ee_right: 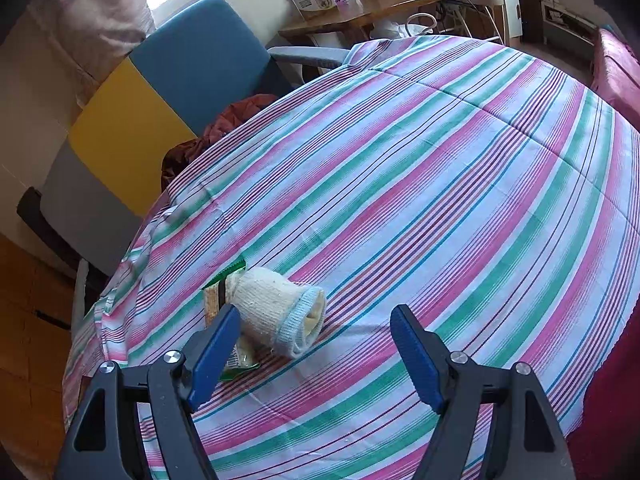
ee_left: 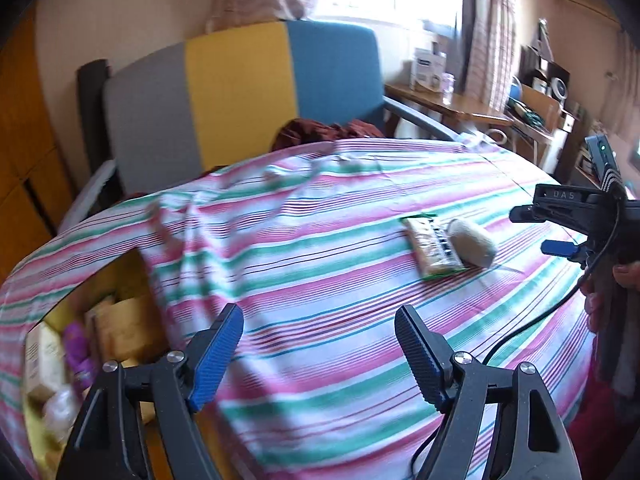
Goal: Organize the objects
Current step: 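Move both tools back from the tray toward the cracker packet and knit roll, then grasp the green-edged cracker packet with the left tool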
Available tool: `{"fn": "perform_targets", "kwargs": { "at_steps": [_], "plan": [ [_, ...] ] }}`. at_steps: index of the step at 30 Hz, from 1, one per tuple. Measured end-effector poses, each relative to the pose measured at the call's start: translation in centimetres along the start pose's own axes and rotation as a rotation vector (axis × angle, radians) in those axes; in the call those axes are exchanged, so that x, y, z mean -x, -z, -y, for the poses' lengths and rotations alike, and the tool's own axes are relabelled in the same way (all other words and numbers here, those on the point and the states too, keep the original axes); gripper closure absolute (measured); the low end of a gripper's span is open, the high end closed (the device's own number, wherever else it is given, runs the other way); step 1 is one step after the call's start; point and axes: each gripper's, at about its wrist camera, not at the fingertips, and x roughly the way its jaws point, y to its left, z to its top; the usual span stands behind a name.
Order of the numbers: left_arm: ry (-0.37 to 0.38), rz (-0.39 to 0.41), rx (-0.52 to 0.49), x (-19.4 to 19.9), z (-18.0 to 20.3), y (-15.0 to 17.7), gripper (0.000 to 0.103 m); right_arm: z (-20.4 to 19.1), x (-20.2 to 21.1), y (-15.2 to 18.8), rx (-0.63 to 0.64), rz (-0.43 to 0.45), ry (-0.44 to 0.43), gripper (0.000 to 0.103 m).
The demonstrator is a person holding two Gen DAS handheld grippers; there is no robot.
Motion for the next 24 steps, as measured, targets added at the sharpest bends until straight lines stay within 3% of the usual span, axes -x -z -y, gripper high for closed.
{"fn": "perform_targets", "kwargs": {
  "at_steps": [13,22,23,24],
  "plan": [
    [0.161,-0.137,-0.104,-10.8,8.0,-4.4,0.025,0.8,-0.3,-0.2,-0.057,-0.043,-0.054,0.024],
    [0.191,-0.197,-0.156,-16.2,10.5,-5.5,0.025,0.7,-0.7,-0.2,-0.054,-0.064,-0.054,0.024],
    [0.196,-0.204,-0.151,-16.5,10.5,-5.5,0.026,0.6,-0.8,-0.2,-0.051,-0.065,-0.051,0.024],
    [0.206,-0.213,-0.145,-17.0,10.4,-5.5,0.039,0.6,-0.8,-0.2,-0.048,-0.066,-0.048,0.024]
  ]
}}
